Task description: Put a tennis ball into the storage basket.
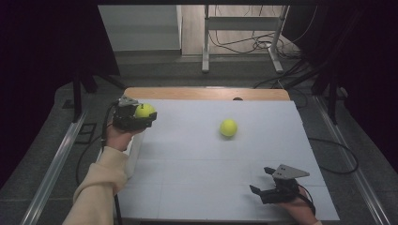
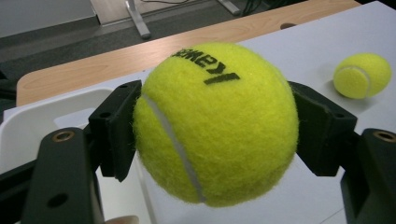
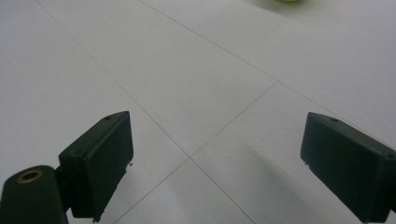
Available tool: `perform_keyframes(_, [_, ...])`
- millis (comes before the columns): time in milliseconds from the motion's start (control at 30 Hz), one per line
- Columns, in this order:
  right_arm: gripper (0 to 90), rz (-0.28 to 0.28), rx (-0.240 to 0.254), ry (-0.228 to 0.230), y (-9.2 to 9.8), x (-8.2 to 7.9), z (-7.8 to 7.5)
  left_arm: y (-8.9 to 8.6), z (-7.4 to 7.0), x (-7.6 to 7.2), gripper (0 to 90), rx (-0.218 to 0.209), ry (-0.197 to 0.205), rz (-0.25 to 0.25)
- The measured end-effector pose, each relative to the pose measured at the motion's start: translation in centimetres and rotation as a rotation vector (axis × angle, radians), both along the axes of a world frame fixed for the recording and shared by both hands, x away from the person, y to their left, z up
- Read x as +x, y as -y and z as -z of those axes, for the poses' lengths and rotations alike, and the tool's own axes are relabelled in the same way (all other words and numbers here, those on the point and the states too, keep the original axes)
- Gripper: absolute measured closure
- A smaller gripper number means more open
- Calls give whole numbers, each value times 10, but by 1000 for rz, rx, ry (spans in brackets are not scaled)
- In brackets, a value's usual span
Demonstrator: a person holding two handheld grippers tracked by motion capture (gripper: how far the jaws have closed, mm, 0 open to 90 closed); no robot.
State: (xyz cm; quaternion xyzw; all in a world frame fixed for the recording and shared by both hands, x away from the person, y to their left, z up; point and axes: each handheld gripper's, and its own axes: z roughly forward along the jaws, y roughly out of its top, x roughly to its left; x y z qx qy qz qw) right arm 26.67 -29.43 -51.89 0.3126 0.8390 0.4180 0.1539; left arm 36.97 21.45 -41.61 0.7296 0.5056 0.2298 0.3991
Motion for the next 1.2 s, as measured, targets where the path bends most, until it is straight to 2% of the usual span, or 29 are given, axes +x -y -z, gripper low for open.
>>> perform_keyframes(833, [98,0,1,-4,0,0,1,-35,3,6,260,18,-28,-95])
perform_keyframes(1200, [98,4,-5,-4,0,0,1,-43,5,13,260,32,-44,-124])
